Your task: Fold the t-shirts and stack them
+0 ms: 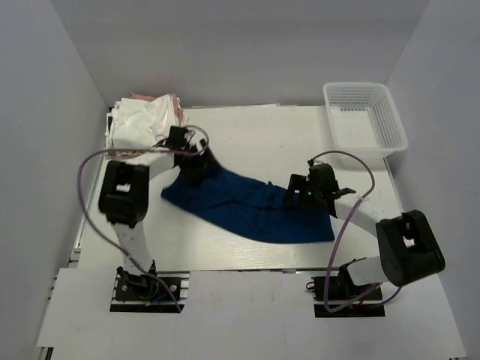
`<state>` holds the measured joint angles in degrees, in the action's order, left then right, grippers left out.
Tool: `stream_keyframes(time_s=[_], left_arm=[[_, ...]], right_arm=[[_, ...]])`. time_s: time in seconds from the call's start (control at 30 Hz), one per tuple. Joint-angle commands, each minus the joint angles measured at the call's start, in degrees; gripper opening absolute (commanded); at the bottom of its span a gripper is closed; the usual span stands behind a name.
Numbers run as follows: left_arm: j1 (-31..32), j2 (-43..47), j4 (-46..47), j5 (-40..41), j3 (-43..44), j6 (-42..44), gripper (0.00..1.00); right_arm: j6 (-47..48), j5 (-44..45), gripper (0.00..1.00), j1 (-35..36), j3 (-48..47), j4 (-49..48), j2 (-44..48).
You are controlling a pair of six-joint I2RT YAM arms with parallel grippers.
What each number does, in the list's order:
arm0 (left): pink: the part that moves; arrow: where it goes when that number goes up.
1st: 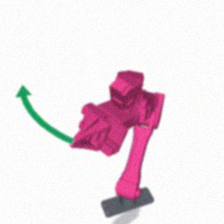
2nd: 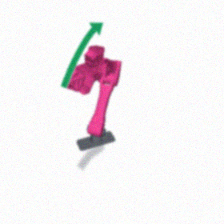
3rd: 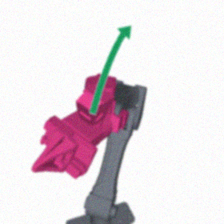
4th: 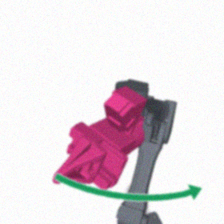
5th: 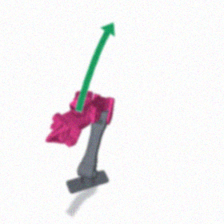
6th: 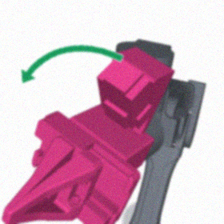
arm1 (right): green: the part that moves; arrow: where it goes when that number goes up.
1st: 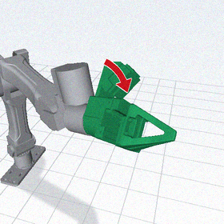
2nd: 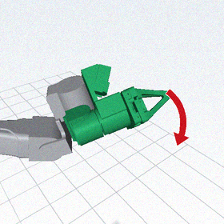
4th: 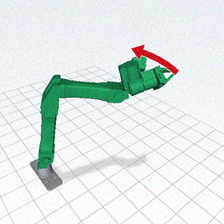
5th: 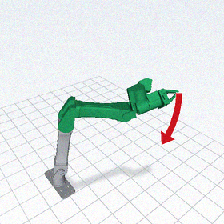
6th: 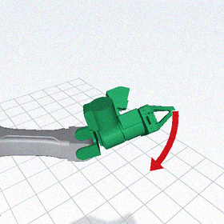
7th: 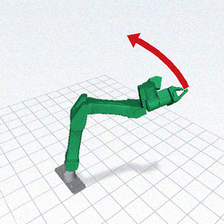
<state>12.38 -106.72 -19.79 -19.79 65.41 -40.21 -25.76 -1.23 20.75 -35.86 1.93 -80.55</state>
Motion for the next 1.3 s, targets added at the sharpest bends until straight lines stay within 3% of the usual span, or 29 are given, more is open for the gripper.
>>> stream_keyframes(time_s=[0.0,0.03,0.07,0.13,0.17,0.23,0.27,0.3,0.37,0.47,0.6,0.63,0.73,0.83,1.03,1.27], left_arm=[[3.77,-17.52,3.45,0.81,15.76,5.92,1.00],[4.49,-21.48,2.49,1.42,20.94,6.71,1.00],[5.10,-25.69,0.74,1.94,33.43,6.72,1.00],[5.81,-39.84,-8.39,0.81,48.95,6.72,1.00],[5.81,-44.41,-10.68,0.81,64.34,6.72,1.00],[6.43,-54.19,-8.36,-0.42,75.95,4.19,1.00],[6.43,-55.08,-3.81,-1.03,74.88,1.91,1.00],[6.43,-55.09,7.46,-1.04,72.43,-0.46,1.00],[6.43,-56.40,17.11,-1.04,68.01,-7.13,1.00],[6.43,-63.59,15.31,-0.34,80.56,-10.05,1.00],[6.43,-59.24,25.31,0.28,70.76,-10.68,1.00],[6.43,-59.22,26.11,0.28,71.61,-10.68,1.00],[6.43,-60.28,25.42,-2.00,76.44,-10.68,1.00],[6.43,-56.42,26.30,-3.24,72.94,-9.63,1.00],[6.95,-42.54,22.00,-0.79,72.23,-3.74,1.00],[6.95,-22.86,15.50,-0.50,66.71,2.85,1.00]], right_arm=[[-2.28,-6.04,0.90,4.03,5.53,9.22,3.46],[-1.41,-6.93,0.90,5.34,5.36,11.40,4.43],[-1.23,-7.63,0.90,7.26,4.40,14.12,4.70],[0.00,-9.39,0.90,10.17,3.08,18.44,5.23],[0.79,-10.44,0.90,11.05,2.99,20.20,5.23],[0.71,-14.73,0.90,15.45,2.72,21.69,5.58],[0.54,-17.55,0.90,16.41,2.81,22.06,5.50],[1.14,-18.79,0.90,19.73,2.81,21.97,5.50],[4.20,-21.25,0.90,23.60,3.07,23.10,5.14],[6.15,-25.20,0.90,26.79,3.68,23.82,5.49],[8.43,-25.32,0.90,30.57,3.87,21.80,6.02],[9.49,-25.05,0.90,32.14,2.38,20.93,6.20],[11.95,-24.26,0.90,34.61,-0.51,20.12,6.11],[11.78,-18.73,0.90,35.23,-3.33,21.53,7.51],[4.94,-5.55,0.90,34.88,-4.75,20.84,17.52],[3.96,-6.50,0.90,34.79,0.87,18.53,26.41]])
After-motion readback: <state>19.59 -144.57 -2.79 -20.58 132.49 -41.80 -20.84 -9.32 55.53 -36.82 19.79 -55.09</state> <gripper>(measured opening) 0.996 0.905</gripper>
